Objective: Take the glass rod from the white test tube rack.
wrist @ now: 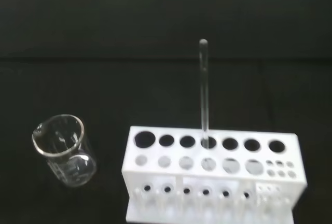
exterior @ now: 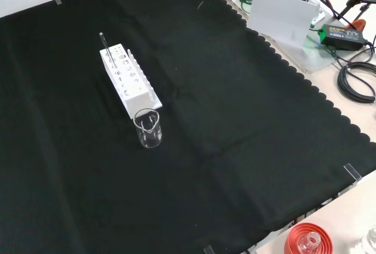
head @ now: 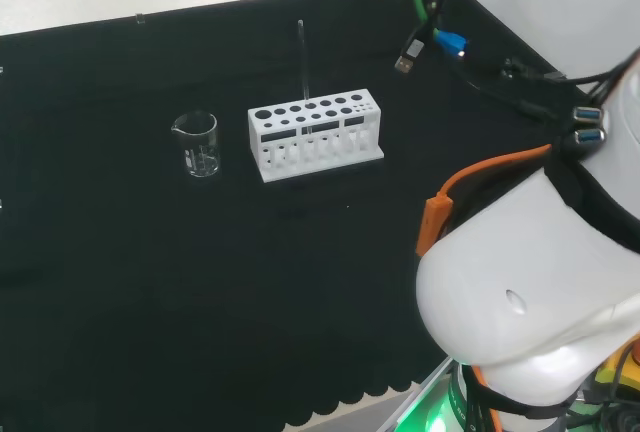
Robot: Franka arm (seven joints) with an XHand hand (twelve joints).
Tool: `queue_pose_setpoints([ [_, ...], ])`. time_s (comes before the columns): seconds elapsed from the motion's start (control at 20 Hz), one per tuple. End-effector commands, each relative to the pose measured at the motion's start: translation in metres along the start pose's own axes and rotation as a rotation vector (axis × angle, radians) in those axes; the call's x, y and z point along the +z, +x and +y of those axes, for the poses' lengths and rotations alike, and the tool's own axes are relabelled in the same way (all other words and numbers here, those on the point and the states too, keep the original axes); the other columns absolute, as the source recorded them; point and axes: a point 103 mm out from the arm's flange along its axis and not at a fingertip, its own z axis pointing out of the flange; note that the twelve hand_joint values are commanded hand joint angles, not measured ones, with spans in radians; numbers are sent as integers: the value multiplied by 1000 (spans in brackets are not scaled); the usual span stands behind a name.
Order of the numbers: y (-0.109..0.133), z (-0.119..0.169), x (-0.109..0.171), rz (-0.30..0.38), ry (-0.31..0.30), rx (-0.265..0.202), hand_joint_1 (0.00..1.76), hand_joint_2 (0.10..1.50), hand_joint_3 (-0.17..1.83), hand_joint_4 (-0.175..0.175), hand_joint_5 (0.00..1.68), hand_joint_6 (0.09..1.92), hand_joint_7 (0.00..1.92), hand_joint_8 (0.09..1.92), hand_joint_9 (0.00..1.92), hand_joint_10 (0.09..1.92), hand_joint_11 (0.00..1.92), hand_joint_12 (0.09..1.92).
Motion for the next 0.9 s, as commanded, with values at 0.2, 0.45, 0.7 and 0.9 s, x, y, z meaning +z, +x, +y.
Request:
queue_pose_setpoints([
  [0.2, 2, 55, 8, 8, -15, -119, 336, 899, 324, -46, 180, 87, 169, 867, 392, 917, 349, 1419],
  [0.45, -1, 74, 18, 9, 10, -141, 336, 900, 325, -48, 188, 87, 191, 874, 419, 915, 374, 1414],
  [0.7, -4, 89, 37, -9, 31, -175, 348, 903, 328, -51, 240, 87, 265, 881, 490, 884, 421, 1392],
  [0.9, -10, 98, 48, 4, 42, -175, 356, 905, 329, -53, 264, 87, 291, 884, 513, 879, 435, 1389],
])
